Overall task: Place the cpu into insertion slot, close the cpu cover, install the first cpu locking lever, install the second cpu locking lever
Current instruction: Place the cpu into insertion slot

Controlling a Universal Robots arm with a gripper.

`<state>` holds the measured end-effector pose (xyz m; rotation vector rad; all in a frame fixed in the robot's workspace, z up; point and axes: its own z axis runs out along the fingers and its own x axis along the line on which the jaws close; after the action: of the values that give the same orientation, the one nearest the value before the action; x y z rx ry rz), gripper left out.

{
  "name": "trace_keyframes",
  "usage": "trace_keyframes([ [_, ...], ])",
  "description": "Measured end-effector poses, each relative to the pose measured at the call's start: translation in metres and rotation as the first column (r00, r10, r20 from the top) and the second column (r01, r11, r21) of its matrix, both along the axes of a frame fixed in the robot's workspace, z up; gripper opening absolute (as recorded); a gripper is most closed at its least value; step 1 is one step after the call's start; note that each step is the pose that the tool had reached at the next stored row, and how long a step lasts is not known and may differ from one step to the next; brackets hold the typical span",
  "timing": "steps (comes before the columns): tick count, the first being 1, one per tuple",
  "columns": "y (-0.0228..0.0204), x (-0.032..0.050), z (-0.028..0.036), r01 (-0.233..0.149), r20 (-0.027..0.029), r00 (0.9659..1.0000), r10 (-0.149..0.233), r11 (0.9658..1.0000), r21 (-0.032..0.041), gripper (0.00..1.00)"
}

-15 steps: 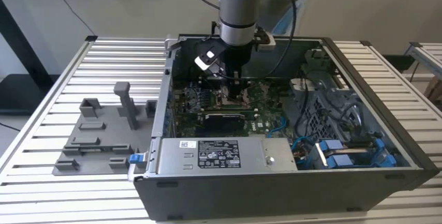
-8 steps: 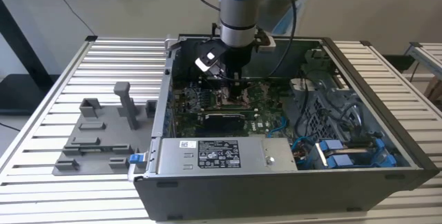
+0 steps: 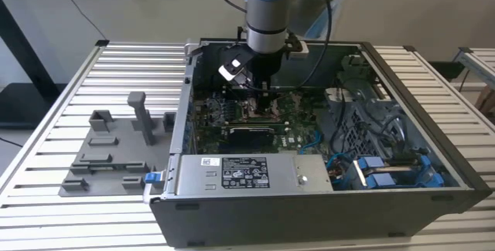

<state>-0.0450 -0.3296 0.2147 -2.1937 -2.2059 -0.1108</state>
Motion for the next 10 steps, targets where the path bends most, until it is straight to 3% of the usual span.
trace_keyframes([
  [10, 0.0, 0.0009, -0.0049, 0.0, -0.0003, 1.0, 0.0, 1.0, -0.0003, 0.54],
])
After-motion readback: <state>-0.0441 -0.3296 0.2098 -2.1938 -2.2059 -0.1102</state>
